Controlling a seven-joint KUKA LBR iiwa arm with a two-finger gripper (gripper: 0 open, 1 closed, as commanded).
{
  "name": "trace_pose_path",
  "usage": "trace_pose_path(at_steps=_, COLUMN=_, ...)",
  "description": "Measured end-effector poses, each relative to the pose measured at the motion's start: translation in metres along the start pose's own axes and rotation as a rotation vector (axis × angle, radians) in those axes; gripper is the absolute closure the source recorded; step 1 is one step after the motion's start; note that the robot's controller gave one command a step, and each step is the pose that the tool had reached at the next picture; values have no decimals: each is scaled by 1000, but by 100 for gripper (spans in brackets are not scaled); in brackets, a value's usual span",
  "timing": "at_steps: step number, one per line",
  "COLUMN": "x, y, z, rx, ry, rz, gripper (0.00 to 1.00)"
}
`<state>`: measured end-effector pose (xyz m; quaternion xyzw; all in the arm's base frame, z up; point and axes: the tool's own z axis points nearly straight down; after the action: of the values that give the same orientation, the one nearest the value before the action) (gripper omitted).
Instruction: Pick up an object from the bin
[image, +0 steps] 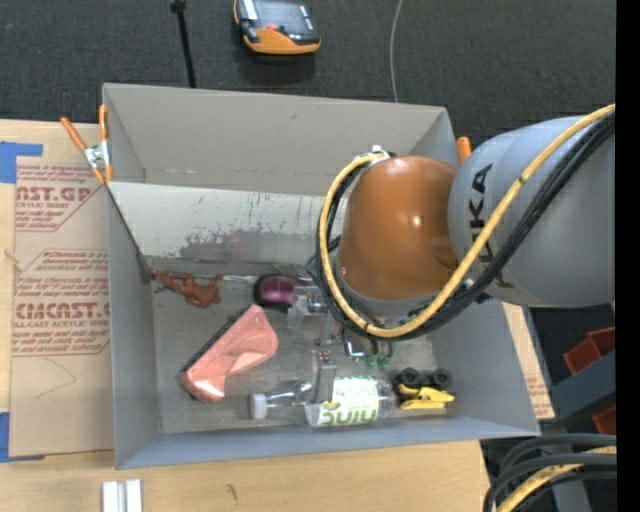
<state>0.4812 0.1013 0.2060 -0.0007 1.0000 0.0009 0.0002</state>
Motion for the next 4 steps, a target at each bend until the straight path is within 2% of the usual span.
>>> trace_pose_path(at_steps=1, x=0, y=0, z=0, rx=0, ry=0, rz=0, gripper=0)
trace_pose_path(at_steps=2, x=-15, y=-10, z=49, rx=0, ry=-9, rz=-35, gripper=0)
trace_pose_path(at_steps=3, x=-10, y=-20, z=117, rx=-2, ry=-4, rz=-46, gripper=0)
trace_pose_path(at_steps=4, x=-1, y=-38, z=132, rx=0, ry=-3, rz=-78, gripper=100)
